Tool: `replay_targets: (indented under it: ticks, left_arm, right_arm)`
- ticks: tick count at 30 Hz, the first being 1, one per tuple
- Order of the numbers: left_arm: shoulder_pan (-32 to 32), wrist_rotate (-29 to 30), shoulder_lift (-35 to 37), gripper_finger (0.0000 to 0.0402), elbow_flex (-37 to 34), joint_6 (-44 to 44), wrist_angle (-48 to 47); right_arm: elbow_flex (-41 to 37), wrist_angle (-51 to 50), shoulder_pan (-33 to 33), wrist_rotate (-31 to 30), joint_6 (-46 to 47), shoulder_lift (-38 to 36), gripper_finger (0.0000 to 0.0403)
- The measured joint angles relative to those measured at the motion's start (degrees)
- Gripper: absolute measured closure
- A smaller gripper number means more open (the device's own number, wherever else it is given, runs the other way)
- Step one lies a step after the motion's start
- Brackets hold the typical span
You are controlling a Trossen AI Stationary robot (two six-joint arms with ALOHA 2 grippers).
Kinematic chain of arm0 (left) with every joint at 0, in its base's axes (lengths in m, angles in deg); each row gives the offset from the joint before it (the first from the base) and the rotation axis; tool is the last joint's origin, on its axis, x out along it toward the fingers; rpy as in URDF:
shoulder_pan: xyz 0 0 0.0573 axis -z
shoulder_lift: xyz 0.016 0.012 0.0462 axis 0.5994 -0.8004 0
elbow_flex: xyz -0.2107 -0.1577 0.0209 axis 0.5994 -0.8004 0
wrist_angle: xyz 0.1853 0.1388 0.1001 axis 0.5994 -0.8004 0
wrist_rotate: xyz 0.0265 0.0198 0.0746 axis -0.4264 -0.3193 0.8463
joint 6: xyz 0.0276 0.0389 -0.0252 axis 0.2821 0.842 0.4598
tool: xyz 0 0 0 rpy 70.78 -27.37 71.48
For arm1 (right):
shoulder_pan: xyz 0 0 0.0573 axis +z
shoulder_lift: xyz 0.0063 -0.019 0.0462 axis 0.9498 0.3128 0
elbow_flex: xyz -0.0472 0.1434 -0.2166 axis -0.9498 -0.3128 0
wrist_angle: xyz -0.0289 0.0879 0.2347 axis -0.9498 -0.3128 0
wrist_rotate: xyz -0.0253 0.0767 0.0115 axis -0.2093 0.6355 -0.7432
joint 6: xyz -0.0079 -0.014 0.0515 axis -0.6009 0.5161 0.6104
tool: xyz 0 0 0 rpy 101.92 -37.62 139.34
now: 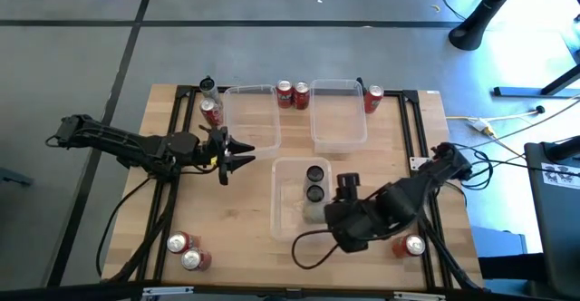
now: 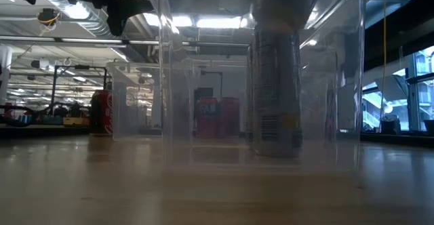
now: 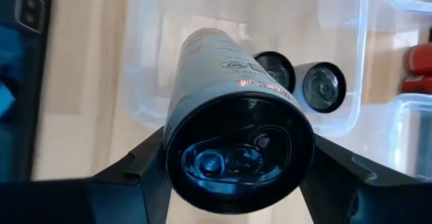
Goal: Sort soda cans
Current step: Put the white/yellow soda can into the bottom transparent bin
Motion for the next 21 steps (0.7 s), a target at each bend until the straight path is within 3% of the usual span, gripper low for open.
replay_targets:
  ticks: [9,21]
  left_arm:
    - [0.0,0.0,0.0,0.0240,0.0,0.0,-0.4]
    - [0.0,0.1,-0.1,0.0240,0.0,-0.4,-1.0]
  right_arm:
    - [-1.0,1.2,-2.6,2.8,-3.7,2.0,0.0160]
    - [-10.4,5.7,-4.9,7.5,-5.0,2.1,0.0160]
